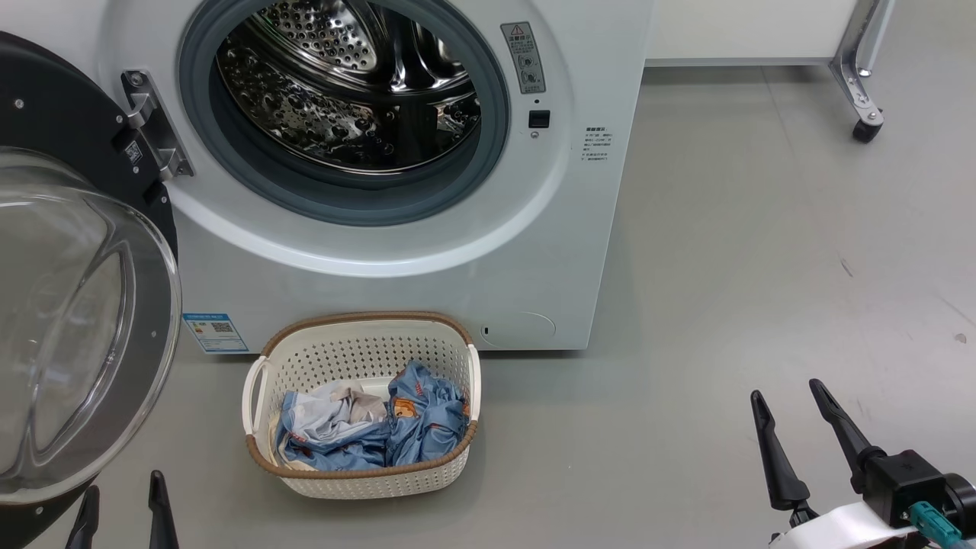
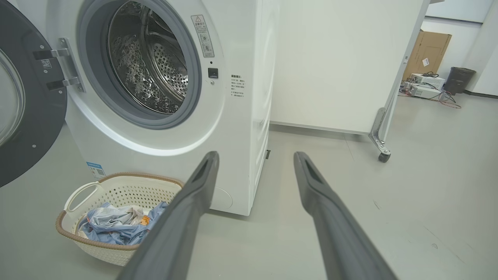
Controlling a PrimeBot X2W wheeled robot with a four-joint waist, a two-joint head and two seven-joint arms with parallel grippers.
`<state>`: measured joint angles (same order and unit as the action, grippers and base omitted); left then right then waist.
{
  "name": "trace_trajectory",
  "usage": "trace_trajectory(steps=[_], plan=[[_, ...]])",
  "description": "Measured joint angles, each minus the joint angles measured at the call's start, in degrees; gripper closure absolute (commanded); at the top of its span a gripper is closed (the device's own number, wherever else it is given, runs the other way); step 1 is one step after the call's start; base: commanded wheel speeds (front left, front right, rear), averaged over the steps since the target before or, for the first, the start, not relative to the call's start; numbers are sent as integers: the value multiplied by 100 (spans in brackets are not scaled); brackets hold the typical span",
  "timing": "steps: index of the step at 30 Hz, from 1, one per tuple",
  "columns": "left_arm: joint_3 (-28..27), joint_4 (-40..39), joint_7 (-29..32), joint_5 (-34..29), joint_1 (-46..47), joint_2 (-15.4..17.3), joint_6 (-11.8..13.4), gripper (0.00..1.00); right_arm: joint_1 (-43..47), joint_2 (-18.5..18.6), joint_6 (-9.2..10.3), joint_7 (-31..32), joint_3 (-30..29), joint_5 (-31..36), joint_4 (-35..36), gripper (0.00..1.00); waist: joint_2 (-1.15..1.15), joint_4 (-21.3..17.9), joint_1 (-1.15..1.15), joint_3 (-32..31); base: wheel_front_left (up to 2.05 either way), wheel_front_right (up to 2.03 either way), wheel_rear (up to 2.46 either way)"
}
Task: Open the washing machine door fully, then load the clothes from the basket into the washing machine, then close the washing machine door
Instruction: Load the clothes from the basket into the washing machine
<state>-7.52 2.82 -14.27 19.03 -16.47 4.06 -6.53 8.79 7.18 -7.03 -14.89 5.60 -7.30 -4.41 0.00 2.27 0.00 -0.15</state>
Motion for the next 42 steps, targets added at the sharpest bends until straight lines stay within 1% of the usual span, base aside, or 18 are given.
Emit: trace_trajectory(steps=[14, 27, 30, 42], plan=[[-20, -90, 0, 4, -7, -16, 0, 0, 0, 1, 0, 0, 9, 3, -19, 0, 0, -35, 0, -9, 40, -40, 0], [-166, -176, 0, -36, -20, -81, 11, 0, 0, 1, 0, 0, 8, 3, -25, 0, 0, -35, 0, -10, 93, -93, 0], [-171, -182, 0, -46, -20, -87, 52, 0, 0, 1, 0, 0, 9, 3, -26, 0, 0, -32, 0, -11, 102, -102, 0], [-174, -242, 0, -194, -19, -100, 56, 0, -1, 3, 0, 0, 9, 3, -31, 0, 0, -38, 0, -24, 71, -71, 0]])
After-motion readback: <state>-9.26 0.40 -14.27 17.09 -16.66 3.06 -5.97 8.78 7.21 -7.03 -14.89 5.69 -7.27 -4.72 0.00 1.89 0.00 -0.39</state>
